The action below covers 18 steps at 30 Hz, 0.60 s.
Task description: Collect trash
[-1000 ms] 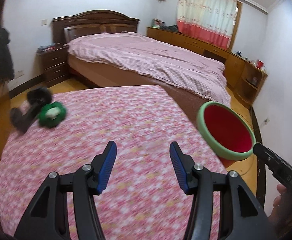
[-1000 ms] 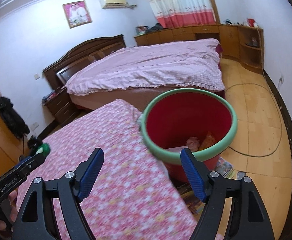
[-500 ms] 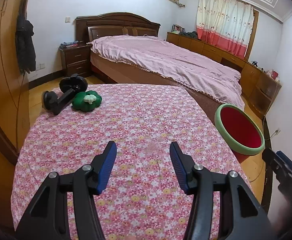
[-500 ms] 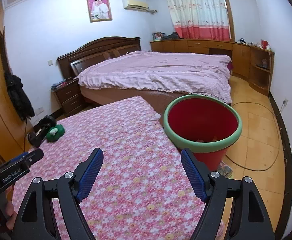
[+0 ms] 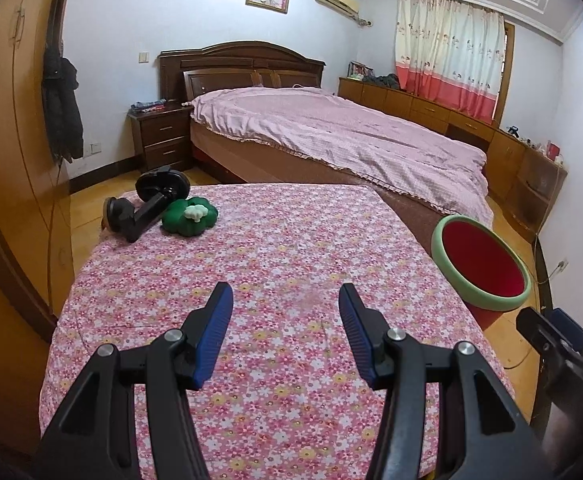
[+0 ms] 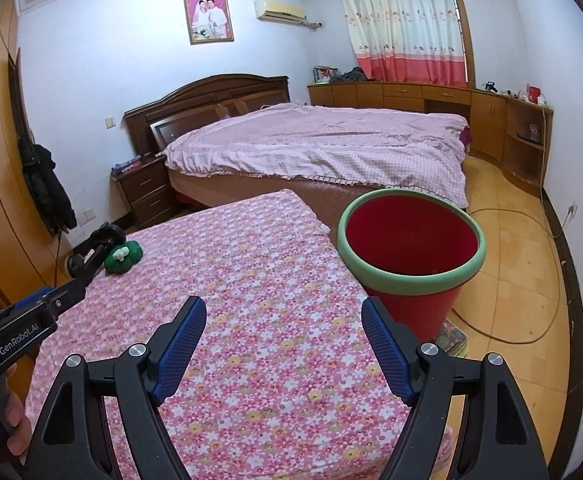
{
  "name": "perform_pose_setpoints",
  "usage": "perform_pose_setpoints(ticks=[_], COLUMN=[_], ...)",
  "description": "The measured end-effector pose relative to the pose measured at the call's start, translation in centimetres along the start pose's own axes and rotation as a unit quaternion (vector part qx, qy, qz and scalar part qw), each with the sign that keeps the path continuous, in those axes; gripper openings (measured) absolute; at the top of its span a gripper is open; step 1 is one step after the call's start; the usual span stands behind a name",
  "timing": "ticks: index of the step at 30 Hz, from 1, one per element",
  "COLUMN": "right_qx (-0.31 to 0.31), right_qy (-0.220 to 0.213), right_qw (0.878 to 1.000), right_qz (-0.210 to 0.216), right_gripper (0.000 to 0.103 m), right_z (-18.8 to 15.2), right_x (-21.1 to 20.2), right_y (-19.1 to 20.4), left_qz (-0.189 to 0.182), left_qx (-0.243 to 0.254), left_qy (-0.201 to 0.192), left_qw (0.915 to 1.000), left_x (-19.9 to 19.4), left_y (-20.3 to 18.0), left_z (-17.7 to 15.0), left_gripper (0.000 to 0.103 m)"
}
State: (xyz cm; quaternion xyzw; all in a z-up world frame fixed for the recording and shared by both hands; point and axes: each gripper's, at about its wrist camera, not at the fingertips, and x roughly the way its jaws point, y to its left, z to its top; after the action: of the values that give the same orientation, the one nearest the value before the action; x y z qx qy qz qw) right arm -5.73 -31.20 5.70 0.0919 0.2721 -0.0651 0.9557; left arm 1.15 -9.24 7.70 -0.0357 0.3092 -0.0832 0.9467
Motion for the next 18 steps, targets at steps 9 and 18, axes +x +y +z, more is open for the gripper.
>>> perform_pose_setpoints(ticks=[9,18], right_qx=[0.001,-0.002], right_qy=[0.0,0.0], right_qw=[1.0,1.0], right_qz=[-0.001,0.001], right_gripper=[0.081,0.081], right_z=[0.01,-0.13], right_x=[-0.18,-0.28], right_y=[-0.06,0.11], left_qz=[0.006,0.007], left_qx=[-0.007,-0.007], left_qy=[-0.003,-0.004], left_qw=[1.0,0.9999], left_x=[-0.11,-0.11], left_y=[0.25,0.27], left_z=[0.09,0.13], left_gripper=[0.055,0.055])
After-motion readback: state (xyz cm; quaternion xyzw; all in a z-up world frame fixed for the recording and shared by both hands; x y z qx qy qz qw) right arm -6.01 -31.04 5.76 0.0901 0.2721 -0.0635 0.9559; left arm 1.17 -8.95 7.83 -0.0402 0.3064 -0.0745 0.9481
